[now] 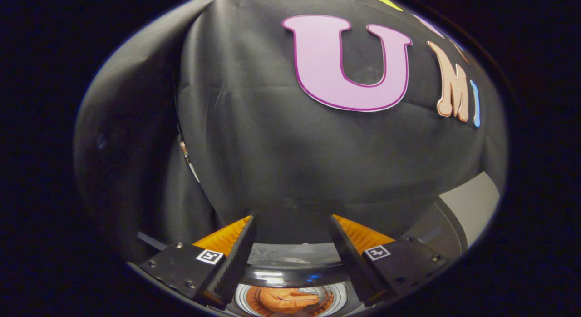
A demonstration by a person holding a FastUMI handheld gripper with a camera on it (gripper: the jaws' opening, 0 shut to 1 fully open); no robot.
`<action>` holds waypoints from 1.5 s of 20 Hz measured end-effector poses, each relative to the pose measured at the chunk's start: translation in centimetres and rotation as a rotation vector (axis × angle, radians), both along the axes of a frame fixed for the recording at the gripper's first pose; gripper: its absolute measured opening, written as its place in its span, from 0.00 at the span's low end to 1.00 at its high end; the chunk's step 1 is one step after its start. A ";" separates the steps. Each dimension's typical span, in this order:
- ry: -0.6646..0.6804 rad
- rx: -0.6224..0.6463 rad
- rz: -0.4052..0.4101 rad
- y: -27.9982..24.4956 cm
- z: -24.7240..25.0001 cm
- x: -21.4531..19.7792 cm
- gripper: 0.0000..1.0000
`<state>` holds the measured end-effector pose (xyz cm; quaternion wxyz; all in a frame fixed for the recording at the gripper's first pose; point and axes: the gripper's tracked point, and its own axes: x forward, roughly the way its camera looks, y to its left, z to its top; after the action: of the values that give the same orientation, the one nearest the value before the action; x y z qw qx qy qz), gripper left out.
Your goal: Put the clothes into the washing machine and then close the washing machine lid.
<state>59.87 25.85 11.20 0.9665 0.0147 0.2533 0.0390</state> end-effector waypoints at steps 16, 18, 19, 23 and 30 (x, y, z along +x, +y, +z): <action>0.009 0.010 0.059 -0.6 -1.8 -5.1 0.97; 0.014 0.004 0.071 -0.5 -2.1 -5.8 0.97; 0.014 0.000 0.075 -0.5 -2.3 -6.1 0.97; 0.017 -0.009 0.081 -0.6 -3.3 -7.6 0.97; -0.039 0.099 0.120 0.3 -2.3 -10.3 0.97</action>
<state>49.57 26.10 8.87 0.9652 0.0467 0.2328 0.1095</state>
